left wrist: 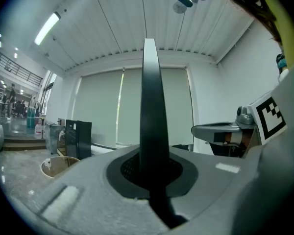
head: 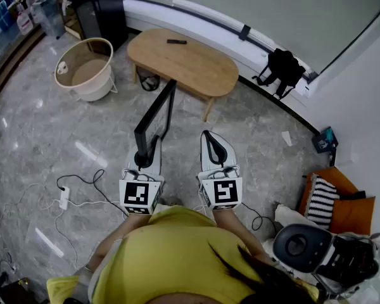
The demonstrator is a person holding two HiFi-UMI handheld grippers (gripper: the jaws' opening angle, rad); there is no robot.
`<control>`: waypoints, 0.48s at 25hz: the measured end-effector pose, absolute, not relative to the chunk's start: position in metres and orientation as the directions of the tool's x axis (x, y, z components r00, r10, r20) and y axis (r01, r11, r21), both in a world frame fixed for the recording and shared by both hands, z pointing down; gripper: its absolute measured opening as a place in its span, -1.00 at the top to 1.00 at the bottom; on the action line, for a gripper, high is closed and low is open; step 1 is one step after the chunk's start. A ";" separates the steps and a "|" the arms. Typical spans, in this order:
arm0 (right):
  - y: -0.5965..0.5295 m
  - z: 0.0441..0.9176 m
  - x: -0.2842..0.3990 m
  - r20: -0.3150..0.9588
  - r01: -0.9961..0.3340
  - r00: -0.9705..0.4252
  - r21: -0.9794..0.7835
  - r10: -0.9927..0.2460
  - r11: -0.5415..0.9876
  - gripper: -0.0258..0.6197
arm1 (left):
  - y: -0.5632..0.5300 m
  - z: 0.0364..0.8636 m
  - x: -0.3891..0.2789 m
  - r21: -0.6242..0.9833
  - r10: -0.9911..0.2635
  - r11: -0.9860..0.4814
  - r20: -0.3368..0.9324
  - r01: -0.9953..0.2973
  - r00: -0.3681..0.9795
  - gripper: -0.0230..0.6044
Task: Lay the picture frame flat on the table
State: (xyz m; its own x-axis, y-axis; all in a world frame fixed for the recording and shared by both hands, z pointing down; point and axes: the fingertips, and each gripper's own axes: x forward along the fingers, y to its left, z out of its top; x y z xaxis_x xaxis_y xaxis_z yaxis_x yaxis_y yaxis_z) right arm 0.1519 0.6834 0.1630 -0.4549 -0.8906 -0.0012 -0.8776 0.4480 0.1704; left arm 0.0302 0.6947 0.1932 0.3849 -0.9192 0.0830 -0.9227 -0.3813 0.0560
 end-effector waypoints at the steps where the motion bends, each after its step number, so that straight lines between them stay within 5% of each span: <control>1: 0.684 0.164 0.154 0.002 -0.878 -0.456 0.164 -0.890 0.450 0.92 | 0.695 0.191 0.031 0.051 -0.922 -0.378 0.068 -0.924 0.381 0.90; 12: 0.675 0.171 0.170 -0.049 -0.884 -0.454 0.150 -0.890 0.442 0.92 | 0.685 0.199 0.039 0.040 -0.930 -0.363 0.039 -0.931 0.365 0.90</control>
